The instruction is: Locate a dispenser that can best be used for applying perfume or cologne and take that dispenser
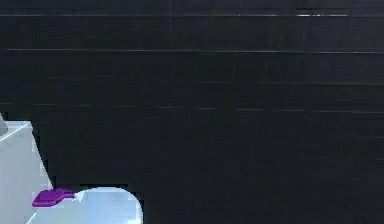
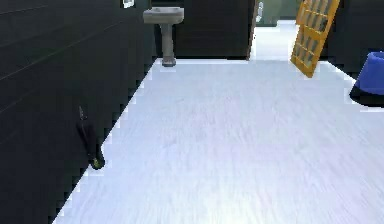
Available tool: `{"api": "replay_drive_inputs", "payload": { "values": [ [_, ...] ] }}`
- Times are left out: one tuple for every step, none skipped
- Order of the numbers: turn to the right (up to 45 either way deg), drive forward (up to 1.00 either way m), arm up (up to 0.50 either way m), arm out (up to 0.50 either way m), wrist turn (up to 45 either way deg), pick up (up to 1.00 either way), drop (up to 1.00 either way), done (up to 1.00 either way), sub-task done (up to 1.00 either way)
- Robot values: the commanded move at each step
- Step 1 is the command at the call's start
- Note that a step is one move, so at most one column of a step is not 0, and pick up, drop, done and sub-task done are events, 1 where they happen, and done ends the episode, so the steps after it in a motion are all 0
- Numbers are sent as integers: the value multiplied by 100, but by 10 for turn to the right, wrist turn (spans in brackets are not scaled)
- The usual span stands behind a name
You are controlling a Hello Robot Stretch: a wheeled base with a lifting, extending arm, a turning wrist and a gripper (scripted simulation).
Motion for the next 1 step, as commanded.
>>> {"api": "replay_drive_inputs", "payload": {
  "values": [
    [-450,0,0,0,0,0,0,0,0]
  ]
}}
